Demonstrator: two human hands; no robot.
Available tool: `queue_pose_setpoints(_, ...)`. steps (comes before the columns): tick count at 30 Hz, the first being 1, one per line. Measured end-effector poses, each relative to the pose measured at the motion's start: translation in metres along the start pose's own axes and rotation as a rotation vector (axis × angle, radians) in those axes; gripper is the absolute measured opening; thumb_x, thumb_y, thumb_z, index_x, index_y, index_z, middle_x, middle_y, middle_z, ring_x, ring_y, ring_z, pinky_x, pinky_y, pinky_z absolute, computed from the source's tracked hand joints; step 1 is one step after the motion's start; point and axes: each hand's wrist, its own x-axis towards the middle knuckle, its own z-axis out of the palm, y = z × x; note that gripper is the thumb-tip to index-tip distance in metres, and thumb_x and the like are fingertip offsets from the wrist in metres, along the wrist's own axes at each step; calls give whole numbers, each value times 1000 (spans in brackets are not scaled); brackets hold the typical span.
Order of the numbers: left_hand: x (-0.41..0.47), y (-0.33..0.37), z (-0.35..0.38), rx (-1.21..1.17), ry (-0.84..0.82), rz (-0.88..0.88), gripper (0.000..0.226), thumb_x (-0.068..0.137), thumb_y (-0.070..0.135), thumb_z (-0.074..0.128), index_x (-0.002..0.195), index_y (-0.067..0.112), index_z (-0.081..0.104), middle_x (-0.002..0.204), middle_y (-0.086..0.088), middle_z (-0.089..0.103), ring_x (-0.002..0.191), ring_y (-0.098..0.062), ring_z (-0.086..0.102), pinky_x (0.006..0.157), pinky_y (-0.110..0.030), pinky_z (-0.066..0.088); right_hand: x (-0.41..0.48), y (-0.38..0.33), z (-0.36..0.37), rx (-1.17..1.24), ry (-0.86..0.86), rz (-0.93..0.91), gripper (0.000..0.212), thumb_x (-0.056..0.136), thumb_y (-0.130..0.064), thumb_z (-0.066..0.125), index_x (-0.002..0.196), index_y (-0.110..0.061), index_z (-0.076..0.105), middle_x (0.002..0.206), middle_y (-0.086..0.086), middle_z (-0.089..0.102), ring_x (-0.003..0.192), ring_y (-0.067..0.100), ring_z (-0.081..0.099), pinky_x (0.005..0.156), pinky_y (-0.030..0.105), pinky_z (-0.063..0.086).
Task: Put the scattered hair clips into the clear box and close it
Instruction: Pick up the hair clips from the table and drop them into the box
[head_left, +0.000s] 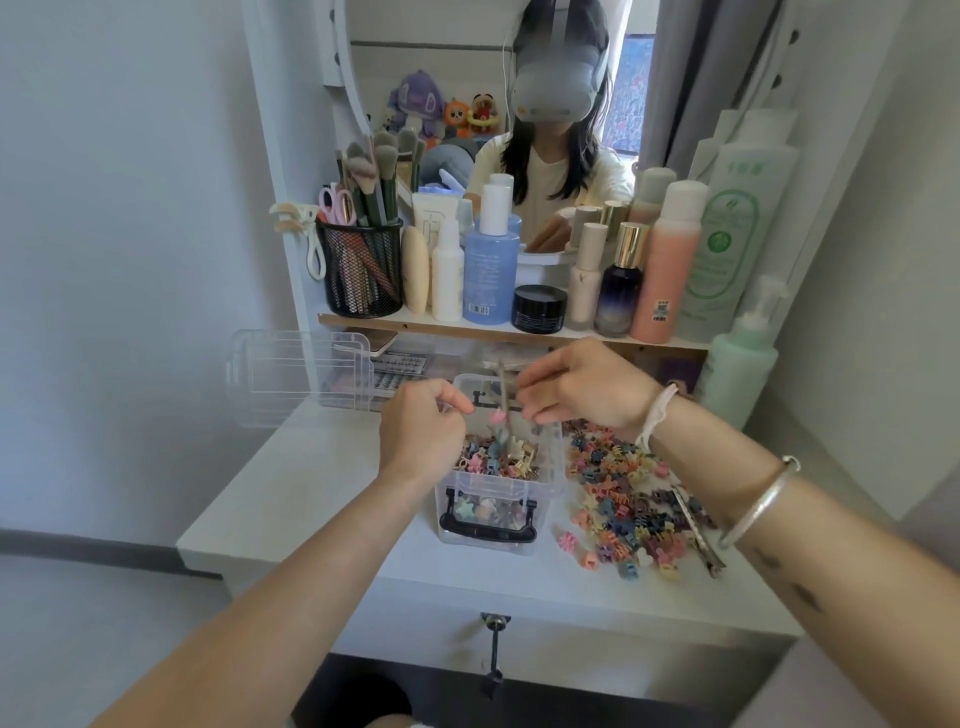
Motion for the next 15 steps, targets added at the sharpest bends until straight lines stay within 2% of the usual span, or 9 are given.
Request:
queue_pose_setpoints(3,0,0,-1,5,-3,-2,34,82,-5,46,66,20,62,103,-8,67,87,-21,59,78,-27,46,-2,4,-14,-68,-3,46,22,83,5,59,105,5,62,74,6,63,65,12,60,58,13,55)
queue_pose_setpoints(6,0,0,0,9,1,4,32,83,-5,46,71,18,64,107,-8,67,85,-18,56,77,-24,42,-12,18,-40,-185,36,98,15,84,-2,59,98,-6,62,74,5,64,63,11,62,51,13,54)
queue_pose_setpoints(8,0,0,0,13,4,1,32,83,-4,46,71,19,64,109,-8,67,86,-18,56,78,-23,41,-20,33,-52,-394,38,197,9,83,-8,63,91,-12,61,74,4,64,60,13,61,46,15,50)
queue_pose_setpoints(9,0,0,0,14,5,-2,32,83,-4,46,71,19,64,110,-8,66,88,-18,56,78,-23,41,-23,42,-56,-554,18,256,12,82,-9,64,94,-11,62,76,3,63,61,14,60,46,17,49)
queue_pose_setpoints(11,0,1,0,14,3,-7,32,83,-5,45,72,19,64,112,-8,66,90,-19,55,78,-24,41,-30,58,-62,-777,-101,387,37,80,-13,68,115,-9,57,92,3,61,77,18,61,52,22,53)
queue_pose_setpoints(13,-1,1,0,13,4,-10,31,83,-5,45,72,18,64,111,-10,66,96,-23,57,79,-25,43,-36,70,-65,-769,-236,515,60,77,-16,71,131,-14,43,120,8,54,97,24,58,68,28,56)
queue_pose_setpoints(15,-1,1,0,9,4,-14,31,83,-5,47,71,19,64,110,-11,67,102,-26,59,82,-26,43,-39,75,-65,-697,-301,559,69,77,-14,71,136,-17,35,131,12,49,96,24,58,75,33,55)
